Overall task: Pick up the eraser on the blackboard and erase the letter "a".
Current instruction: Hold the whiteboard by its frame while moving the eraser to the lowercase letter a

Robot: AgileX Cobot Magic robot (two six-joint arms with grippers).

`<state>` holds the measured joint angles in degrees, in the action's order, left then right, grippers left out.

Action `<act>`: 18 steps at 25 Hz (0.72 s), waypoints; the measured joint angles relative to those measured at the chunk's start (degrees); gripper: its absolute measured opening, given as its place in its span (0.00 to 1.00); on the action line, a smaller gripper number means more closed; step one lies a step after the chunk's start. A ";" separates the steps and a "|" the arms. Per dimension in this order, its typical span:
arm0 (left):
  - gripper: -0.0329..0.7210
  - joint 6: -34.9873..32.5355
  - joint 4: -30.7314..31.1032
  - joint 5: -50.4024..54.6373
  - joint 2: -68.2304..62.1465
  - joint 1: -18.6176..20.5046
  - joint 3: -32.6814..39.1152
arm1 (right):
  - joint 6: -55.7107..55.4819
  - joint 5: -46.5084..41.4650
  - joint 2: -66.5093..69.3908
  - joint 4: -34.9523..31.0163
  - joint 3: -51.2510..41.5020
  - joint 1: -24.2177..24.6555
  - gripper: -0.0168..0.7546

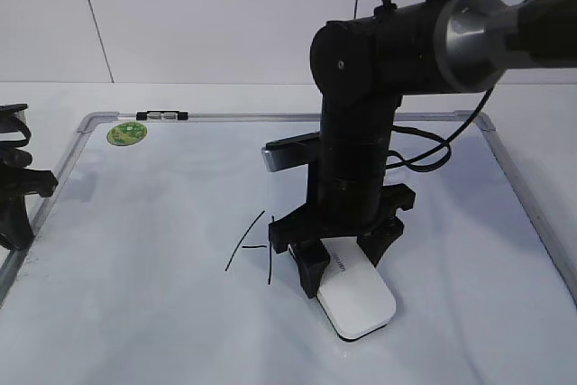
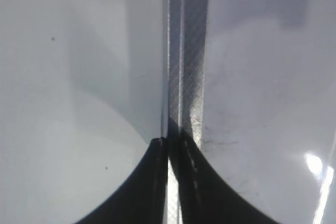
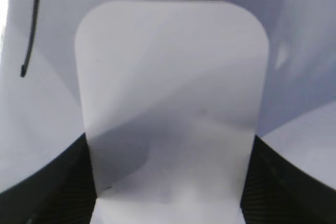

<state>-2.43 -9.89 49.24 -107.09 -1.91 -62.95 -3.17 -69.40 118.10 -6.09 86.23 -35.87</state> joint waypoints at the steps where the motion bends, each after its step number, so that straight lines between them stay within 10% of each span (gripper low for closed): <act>1: 0.09 0.00 0.00 0.00 0.00 0.00 0.00 | 0.00 0.00 0.19 -0.25 0.28 -0.29 0.72; 18: 0.09 0.00 0.00 0.00 0.00 0.00 0.00 | -1.61 -0.53 1.23 0.98 1.55 1.04 0.72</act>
<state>-2.43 -9.89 49.24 -107.09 -1.91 -62.95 -4.78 -69.94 119.33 -5.11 87.77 -34.83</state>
